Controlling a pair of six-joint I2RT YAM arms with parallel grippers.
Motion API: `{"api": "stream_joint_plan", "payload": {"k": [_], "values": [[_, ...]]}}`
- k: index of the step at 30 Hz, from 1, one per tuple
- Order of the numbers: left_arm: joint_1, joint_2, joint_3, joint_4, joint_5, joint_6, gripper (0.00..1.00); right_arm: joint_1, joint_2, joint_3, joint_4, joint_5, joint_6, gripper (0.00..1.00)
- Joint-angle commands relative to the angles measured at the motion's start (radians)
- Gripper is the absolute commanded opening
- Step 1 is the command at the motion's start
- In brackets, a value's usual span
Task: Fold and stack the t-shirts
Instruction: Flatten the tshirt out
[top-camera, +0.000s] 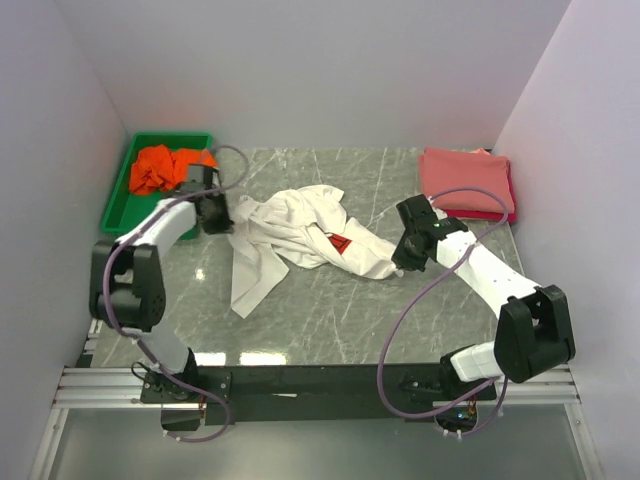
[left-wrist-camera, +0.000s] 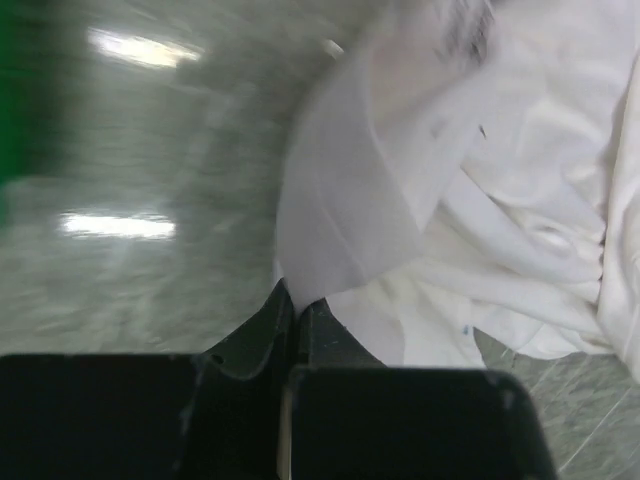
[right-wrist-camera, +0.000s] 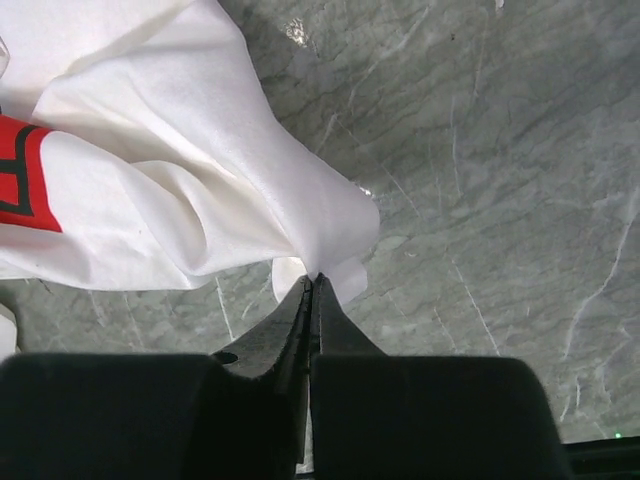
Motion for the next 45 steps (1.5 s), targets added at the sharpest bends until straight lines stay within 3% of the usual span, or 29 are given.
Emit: {"api": "stream_joint_plan", "payload": {"k": [1, 5, 11, 19, 24, 29, 32, 36, 45], "values": [[0.130, -0.171, 0.046, -0.025, -0.031, -0.021, 0.00, -0.002, -0.050, 0.034, -0.024, 0.047, 0.002, 0.00], [0.237, -0.266, 0.000, -0.027, 0.018, 0.000, 0.00, -0.016, -0.058, 0.044, -0.032, 0.062, -0.026, 0.00], [0.241, -0.214, -0.037, 0.002, 0.107, 0.025, 0.00, -0.033, -0.056, 0.061, -0.061, 0.097, -0.061, 0.00], [0.238, -0.102, 0.146, -0.007, 0.214, 0.036, 0.00, -0.084, -0.113, -0.012, -0.012, 0.047, -0.101, 0.00], [0.238, -0.036, 0.201, -0.019, 0.248, 0.028, 0.00, -0.091, -0.110, -0.078, 0.060, -0.010, -0.109, 0.20], [0.224, -0.013, 0.195, 0.010, 0.283, 0.023, 0.00, -0.110, -0.070, -0.107, 0.094, -0.026, -0.104, 0.18], [0.201, 0.028, 0.222, 0.000, 0.283, 0.030, 0.00, -0.114, -0.032, -0.100, 0.101, -0.052, -0.124, 0.23], [0.181, 0.059, 0.247, 0.009, 0.292, 0.023, 0.00, -0.114, 0.006, -0.098, 0.117, -0.104, -0.133, 0.42], [0.143, 0.128, 0.293, 0.007, 0.306, 0.022, 0.00, -0.111, 0.069, -0.152, 0.135, -0.171, -0.110, 0.47]]}}
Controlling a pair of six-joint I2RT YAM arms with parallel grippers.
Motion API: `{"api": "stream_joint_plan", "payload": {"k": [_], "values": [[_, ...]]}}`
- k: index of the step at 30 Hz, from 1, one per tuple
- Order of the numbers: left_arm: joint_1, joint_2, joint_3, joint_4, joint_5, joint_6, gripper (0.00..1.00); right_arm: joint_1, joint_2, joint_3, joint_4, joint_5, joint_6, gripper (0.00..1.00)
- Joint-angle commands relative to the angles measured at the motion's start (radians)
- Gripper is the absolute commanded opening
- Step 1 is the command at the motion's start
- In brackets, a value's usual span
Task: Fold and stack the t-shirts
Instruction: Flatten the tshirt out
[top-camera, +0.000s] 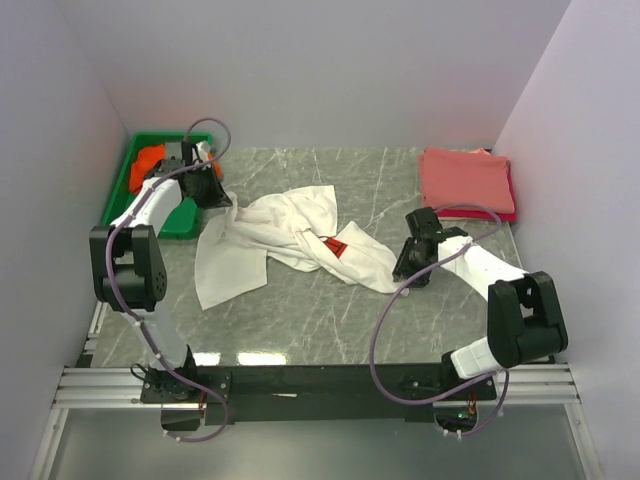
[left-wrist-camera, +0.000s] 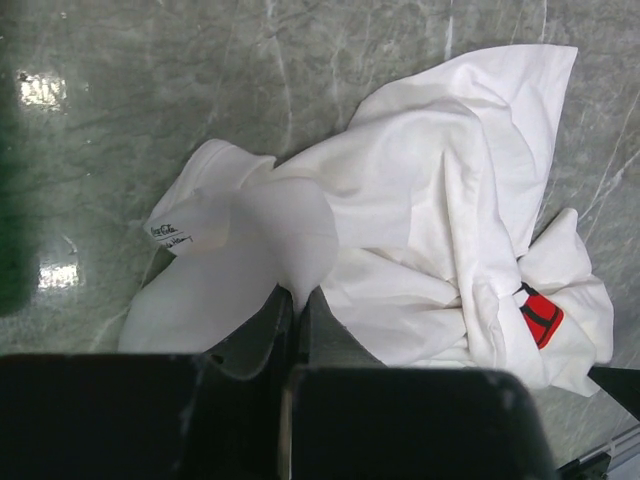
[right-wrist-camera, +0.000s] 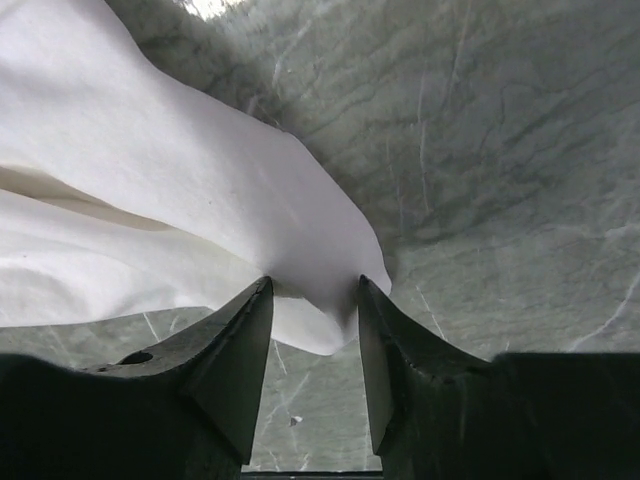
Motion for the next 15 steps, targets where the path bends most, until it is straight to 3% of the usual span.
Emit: {"api": "stream_joint_plan", "payload": {"k": [1, 5, 8, 9, 15], "values": [[-0.011, 0.024, 0.058, 0.029, 0.035, 0.009, 0.00, -0.001, 0.009, -0.023, 0.029, -0.035, 0.007, 0.47], [-0.011, 0.047, 0.086, 0.025, 0.046, 0.003, 0.00, 0.002, 0.058, -0.036, 0.046, -0.046, 0.019, 0.42], [-0.013, 0.053, 0.110, 0.022, 0.050, -0.002, 0.00, 0.002, 0.084, -0.035, 0.058, -0.080, 0.026, 0.18], [-0.011, 0.051, 0.121, 0.021, 0.050, -0.004, 0.00, 0.003, 0.080, -0.020, 0.051, -0.081, 0.026, 0.00], [-0.013, -0.015, 0.161, 0.025, 0.038, -0.039, 0.00, 0.000, -0.093, 0.136, -0.148, 0.002, 0.027, 0.00]]}}
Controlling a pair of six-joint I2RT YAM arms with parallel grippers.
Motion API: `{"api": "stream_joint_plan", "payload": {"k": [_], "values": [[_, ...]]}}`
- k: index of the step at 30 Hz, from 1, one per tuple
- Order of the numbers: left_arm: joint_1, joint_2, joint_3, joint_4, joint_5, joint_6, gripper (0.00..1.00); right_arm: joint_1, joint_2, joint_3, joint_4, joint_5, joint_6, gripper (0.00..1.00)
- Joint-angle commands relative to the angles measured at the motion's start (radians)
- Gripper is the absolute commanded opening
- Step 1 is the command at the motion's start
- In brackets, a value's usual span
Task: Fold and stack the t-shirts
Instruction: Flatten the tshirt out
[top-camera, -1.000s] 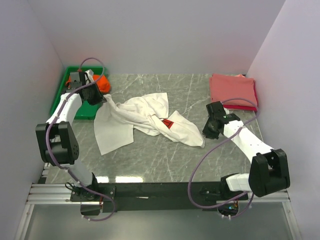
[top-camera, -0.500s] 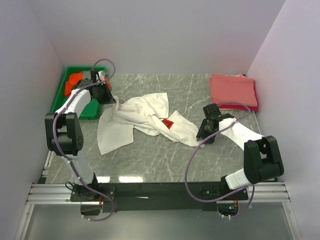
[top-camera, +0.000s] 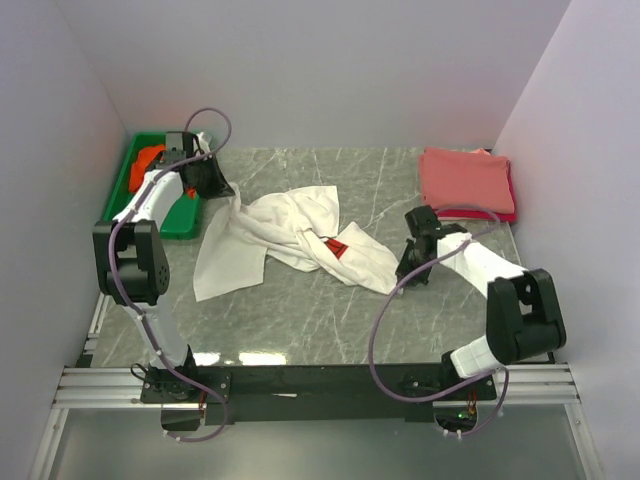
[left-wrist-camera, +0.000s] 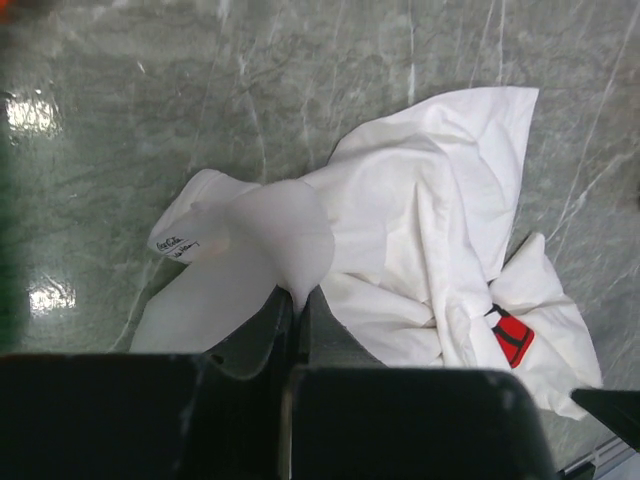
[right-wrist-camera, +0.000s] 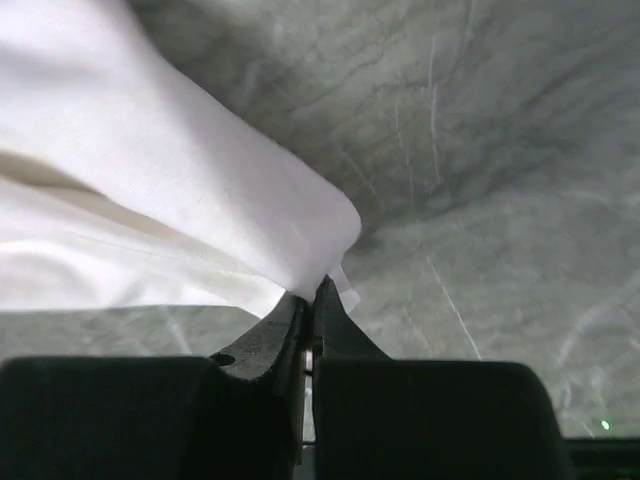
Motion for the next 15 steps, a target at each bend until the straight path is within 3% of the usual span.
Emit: {"api": "stream_joint_plan", "payload": {"k": [1, 5, 15], "values": [[-0.002, -0.100, 0.062, 0.032, 0.011, -0.032, 0.00, -0.002, -0.193, 0.151, -0.142, 0.102, 0.008, 0.00], [-0.002, -0.184, 0.044, 0.075, 0.003, -0.090, 0.00, -0.012, -0.341, 0.317, -0.335, 0.203, 0.036, 0.00], [0.011, -0.468, -0.083, 0.173, -0.054, -0.139, 0.01, -0.014, -0.640, 0.537, -0.538, 0.374, 0.112, 0.00]]}}
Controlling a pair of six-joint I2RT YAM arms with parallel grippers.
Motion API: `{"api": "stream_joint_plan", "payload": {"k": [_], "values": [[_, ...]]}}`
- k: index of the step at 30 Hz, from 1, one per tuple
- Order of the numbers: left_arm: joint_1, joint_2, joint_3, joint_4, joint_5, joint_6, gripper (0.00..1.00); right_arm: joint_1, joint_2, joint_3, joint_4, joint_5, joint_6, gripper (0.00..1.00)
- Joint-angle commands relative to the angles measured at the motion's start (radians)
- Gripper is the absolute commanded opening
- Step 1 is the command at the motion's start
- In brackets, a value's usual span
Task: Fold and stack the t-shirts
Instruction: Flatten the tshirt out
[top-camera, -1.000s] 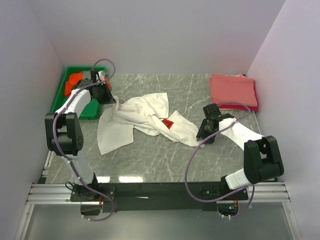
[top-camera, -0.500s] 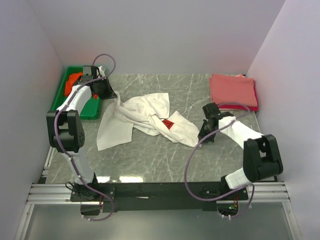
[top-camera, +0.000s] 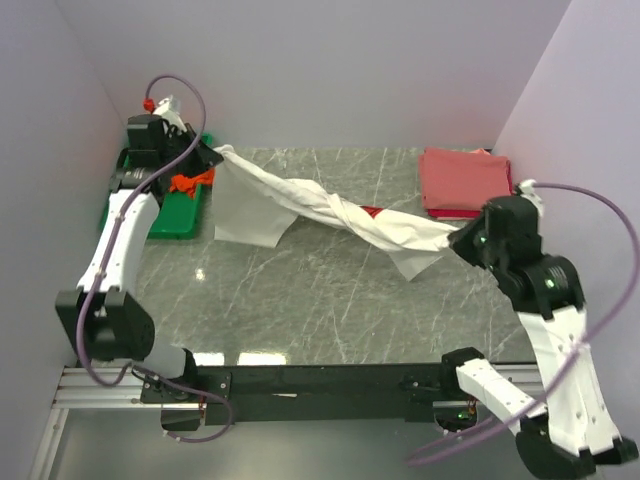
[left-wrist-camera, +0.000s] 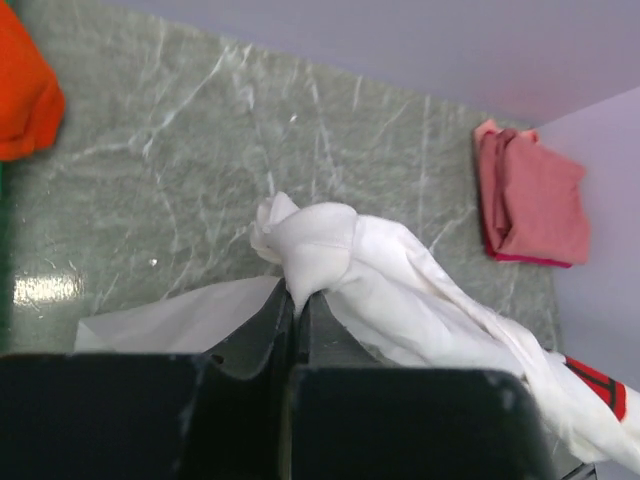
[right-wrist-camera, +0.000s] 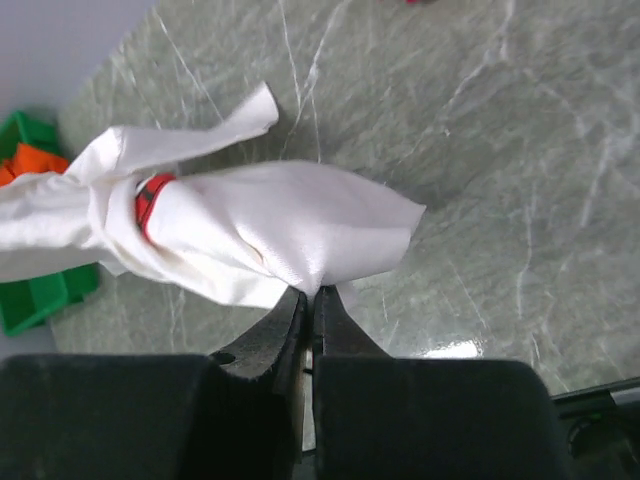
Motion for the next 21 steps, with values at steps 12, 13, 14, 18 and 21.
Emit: {"api": "stream_joint_plan", "payload": {"k": [12, 13, 14, 18, 21], "values": [[0.016, 0.120, 0.064, 0.124, 0.143, -0.075, 0.00, -0.060, 0.056, -0.023, 0.010, 0.218, -0.035, 0.00], [0.006, 0.173, 0.099, 0.114, 0.157, -0.075, 0.00, -0.080, 0.105, -0.043, 0.044, 0.205, -0.048, 0.00], [0.000, 0.228, 0.190, 0.100, 0.171, -0.061, 0.00, -0.110, 0.135, -0.078, 0.116, 0.167, -0.060, 0.00], [-0.052, 0.589, 0.482, -0.018, 0.168, -0.024, 0.12, -0.224, 0.349, -0.103, 0.260, 0.067, -0.114, 0.00], [-0.061, 0.709, 0.671, -0.150, 0.137, 0.005, 0.44, -0.229, 0.489, -0.039, 0.273, 0.021, -0.152, 0.31]]}}
